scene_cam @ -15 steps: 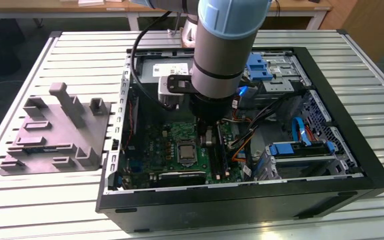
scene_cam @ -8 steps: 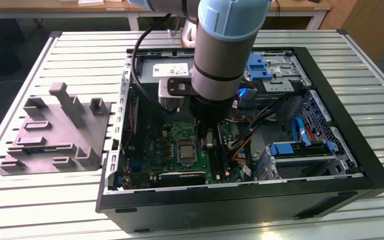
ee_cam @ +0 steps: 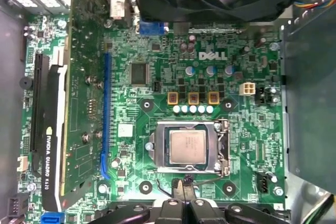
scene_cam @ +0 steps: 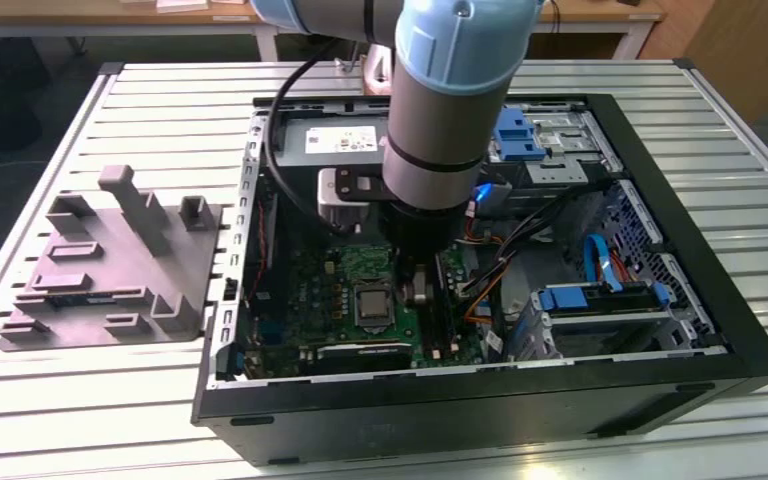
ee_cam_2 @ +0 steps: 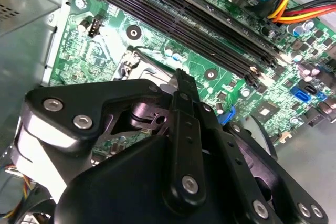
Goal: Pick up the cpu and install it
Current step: 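Install the first cpu locking lever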
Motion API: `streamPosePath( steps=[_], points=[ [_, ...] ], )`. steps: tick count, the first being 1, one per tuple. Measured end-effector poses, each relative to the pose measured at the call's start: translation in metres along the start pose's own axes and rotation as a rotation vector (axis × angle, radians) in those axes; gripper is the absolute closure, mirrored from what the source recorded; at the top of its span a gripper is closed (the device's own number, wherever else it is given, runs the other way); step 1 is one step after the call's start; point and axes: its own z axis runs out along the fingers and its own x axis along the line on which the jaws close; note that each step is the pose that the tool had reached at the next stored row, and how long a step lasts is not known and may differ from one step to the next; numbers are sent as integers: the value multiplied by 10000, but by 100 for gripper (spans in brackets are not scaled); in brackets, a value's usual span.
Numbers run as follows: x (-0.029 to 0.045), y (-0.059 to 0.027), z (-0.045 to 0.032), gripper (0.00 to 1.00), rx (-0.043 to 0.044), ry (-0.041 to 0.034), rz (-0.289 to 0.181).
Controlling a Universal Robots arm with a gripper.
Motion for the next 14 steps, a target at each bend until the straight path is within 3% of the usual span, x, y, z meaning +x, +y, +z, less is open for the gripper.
streamPosePath(
  steps=[6,14],
  points=[
    [10,-3,36,89,5,189,-148],
    [28,-7,101,89,18,270,-501]
  ],
)
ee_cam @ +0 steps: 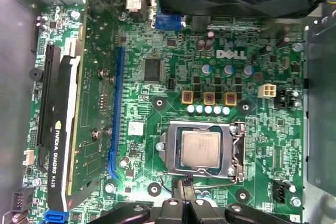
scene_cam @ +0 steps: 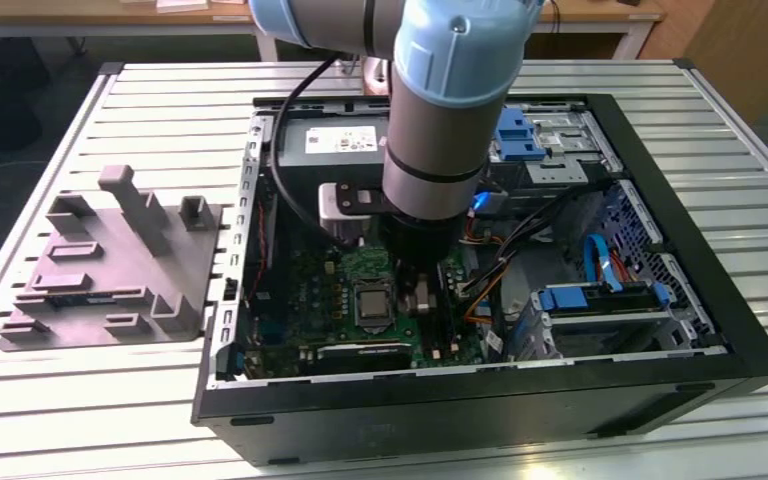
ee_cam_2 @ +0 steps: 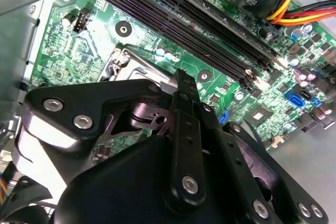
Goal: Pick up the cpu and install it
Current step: 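Install the first cpu locking lever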
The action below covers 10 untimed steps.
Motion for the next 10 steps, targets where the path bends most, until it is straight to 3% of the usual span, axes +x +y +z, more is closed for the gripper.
streamPosePath(
  steps=[10],
  points=[
    [25,6,76,89,31,26,-122]
  ],
)
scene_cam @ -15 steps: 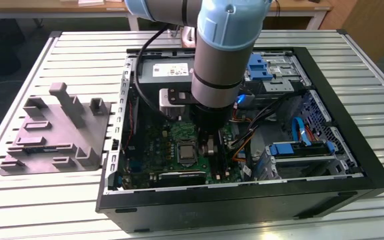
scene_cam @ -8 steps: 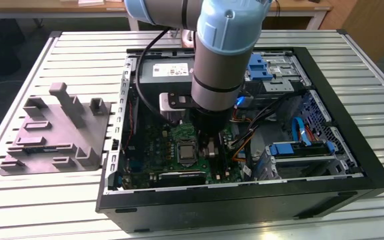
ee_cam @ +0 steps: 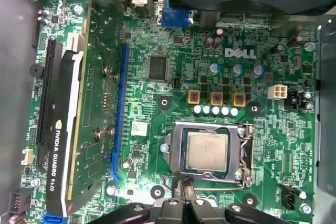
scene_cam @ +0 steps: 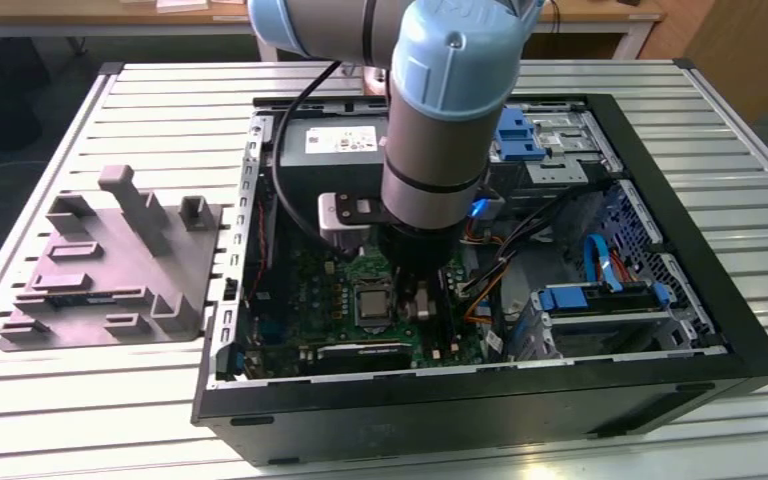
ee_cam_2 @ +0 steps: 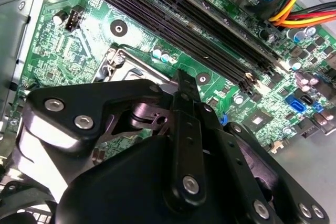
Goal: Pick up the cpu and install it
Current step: 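Install the first cpu locking lever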
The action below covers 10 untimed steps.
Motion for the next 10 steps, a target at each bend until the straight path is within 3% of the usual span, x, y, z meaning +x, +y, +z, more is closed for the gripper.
streamPosePath(
  steps=[10],
  points=[
    [-1,-3,76,89,6,1,-3]
  ],
)
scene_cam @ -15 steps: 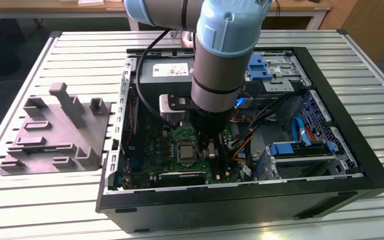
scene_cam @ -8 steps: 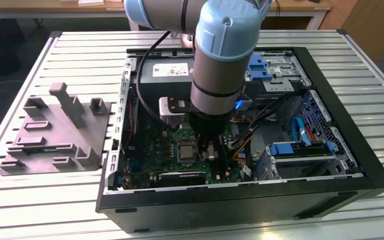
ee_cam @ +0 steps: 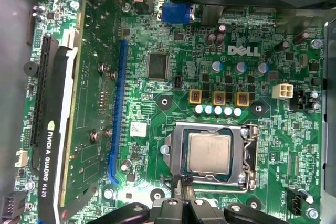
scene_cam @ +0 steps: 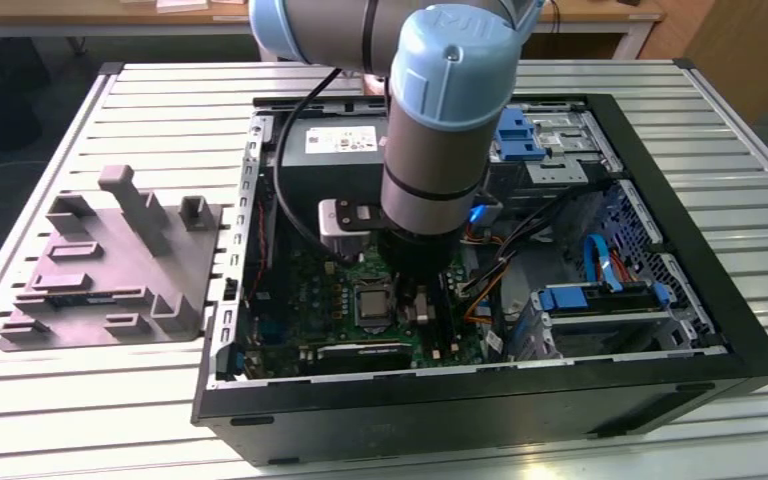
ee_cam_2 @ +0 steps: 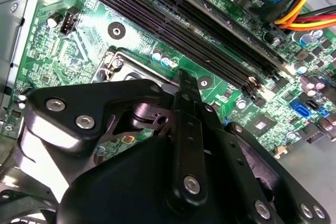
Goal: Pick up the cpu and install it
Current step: 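Install the first cpu locking lever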
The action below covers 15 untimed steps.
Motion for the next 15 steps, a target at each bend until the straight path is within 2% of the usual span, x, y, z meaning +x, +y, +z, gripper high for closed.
streamPosePath(
  steps=[15],
  points=[
    [0,-28,21,89,1,-1,1]
  ],
)
